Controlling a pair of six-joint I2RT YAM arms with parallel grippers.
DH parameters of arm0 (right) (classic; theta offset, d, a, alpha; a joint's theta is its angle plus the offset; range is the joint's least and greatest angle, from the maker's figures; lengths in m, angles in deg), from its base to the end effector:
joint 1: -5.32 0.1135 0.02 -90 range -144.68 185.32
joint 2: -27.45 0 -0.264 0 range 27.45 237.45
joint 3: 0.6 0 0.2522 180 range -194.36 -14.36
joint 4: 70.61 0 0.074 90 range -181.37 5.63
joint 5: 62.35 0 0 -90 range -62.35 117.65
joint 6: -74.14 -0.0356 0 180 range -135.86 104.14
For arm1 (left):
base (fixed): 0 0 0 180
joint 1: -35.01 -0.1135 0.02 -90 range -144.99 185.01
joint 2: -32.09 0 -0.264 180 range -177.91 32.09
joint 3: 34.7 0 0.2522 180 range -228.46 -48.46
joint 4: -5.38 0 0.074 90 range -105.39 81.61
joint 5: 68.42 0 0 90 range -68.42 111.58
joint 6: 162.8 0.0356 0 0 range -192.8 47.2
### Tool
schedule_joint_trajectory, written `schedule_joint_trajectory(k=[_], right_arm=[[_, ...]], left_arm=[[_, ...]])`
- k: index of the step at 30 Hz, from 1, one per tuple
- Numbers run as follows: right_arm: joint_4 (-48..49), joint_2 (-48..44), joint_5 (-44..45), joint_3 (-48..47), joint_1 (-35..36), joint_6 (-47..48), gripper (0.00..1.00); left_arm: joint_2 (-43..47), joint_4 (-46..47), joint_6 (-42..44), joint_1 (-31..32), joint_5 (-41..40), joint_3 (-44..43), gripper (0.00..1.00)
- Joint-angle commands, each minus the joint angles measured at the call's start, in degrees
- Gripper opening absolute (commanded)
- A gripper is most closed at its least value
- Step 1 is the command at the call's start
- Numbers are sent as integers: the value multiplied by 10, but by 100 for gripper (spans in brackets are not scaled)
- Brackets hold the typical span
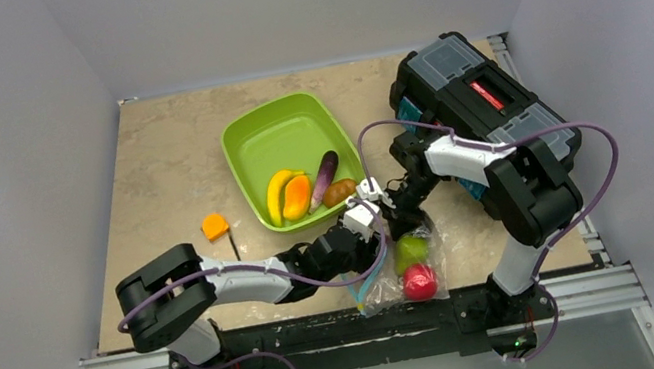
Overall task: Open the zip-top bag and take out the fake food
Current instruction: Pick up the fake vegetable from the zipper food storage bag.
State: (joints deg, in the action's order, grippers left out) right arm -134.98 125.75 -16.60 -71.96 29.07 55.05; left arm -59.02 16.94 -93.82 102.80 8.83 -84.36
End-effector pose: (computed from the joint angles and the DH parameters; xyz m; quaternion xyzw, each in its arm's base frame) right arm 0.2469 0.1358 0.1610 -0.6782 0.6310 0.3494 0.1409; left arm 0.1239 -0.2826 0.1563 0.2904 0.8116 -0.2796 0.4228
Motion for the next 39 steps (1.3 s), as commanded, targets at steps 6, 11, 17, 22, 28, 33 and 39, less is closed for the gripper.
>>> schedule_joint_trajectory(k=[6,11,17,22,28,33,39], right_arm=[[35,-27,-48,12,-2,-43,6],[41,-37,-57,23,-6,-46,10],[41,-42,-66,28,-12,-45,13],[39,-48,-74,31,-18,-45,17],[39,-53,-78,35,-19,-41,20],[39,-58,-80,39,-21,-38,21],[35,-63,-86,42,-24,-33,23]], left_arm=[[-5,-101,12,26,-42,-6,54],[-13,-97,10,28,-43,3,54],[-30,-96,21,28,-39,-1,52],[-25,-128,25,29,-70,-3,53],[-10,-139,26,30,-92,2,55],[5,-142,26,30,-91,7,56],[44,-169,10,30,-81,10,65]])
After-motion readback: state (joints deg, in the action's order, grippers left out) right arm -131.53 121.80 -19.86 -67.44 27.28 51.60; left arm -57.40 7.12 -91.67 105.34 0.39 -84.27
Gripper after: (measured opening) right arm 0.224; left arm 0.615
